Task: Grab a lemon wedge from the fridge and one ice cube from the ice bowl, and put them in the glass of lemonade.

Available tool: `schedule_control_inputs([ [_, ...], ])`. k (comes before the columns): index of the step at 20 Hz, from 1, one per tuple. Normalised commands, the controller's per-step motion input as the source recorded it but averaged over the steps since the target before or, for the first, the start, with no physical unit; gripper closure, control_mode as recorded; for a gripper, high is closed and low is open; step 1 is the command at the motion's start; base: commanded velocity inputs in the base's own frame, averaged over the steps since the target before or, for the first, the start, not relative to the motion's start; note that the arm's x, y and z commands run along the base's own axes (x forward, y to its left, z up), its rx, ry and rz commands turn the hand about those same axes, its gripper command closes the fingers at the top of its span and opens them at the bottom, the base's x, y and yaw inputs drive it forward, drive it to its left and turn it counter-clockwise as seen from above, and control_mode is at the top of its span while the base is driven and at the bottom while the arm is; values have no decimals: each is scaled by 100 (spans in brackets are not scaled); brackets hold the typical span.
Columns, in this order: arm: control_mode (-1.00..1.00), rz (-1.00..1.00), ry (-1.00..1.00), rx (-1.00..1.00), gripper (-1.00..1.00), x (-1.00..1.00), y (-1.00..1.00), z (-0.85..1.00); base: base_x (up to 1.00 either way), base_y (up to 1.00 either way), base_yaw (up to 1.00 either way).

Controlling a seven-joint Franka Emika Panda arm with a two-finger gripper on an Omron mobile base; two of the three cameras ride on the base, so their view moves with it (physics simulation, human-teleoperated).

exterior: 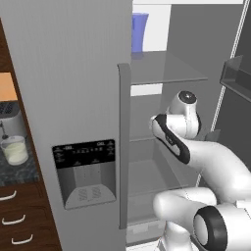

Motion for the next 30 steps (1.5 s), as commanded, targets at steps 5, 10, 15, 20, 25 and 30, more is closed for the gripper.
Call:
schedule_control_inputs([
  [5, -100, 0, 0, 0, -100, 56, 0, -43, 0, 0, 0],
  [10, -100, 0, 0, 0, -100, 32, 0, 0, 0, 0, 0],
  [15, -100, 0, 0, 0, -100, 44, -6, 1, 0, 0, 0],
  [20, -100, -2, 0, 0, -100, 41, -31, 0, 0, 0, 0],
  [25, -100, -7, 0, 0, -100, 43, -5, -7, 0, 0, 0],
  [30, -100, -8, 0, 0, -100, 39, 0, -28, 0, 0, 0],
])
